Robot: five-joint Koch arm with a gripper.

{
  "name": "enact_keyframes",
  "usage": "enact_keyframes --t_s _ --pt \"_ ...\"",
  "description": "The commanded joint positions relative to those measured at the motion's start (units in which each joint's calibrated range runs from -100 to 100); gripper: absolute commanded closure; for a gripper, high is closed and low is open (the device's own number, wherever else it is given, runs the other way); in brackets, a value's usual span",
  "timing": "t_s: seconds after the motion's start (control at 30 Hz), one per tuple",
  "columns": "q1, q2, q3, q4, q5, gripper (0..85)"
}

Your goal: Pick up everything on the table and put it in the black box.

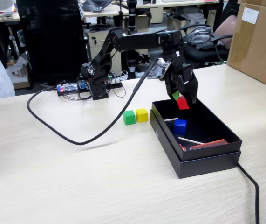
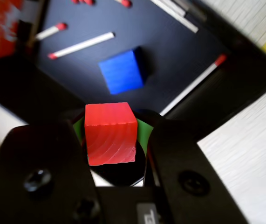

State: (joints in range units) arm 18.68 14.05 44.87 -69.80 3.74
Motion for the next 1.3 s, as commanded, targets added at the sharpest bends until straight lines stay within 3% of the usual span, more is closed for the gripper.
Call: enact_keyframes --t_s 0.0,0.3,0.57,0.93,1.07,1.27 --pt "0.7 -0.3 4.8 0.3 0.2 78.1" --pt "0.7 8.0 2.2 0.2 0.1 77.7" --pt "0.2 10.8 -0.7 -2.9 0.2 47.2" --pt "-6.3 -37.9 -16.7 -3.0 -0.3 44.4" --pt "-9.5 -56.6 -35.3 -2.8 -0.1 36.3" --pt "-11.4 -67.9 -56.2 -1.9 0.8 36.3"
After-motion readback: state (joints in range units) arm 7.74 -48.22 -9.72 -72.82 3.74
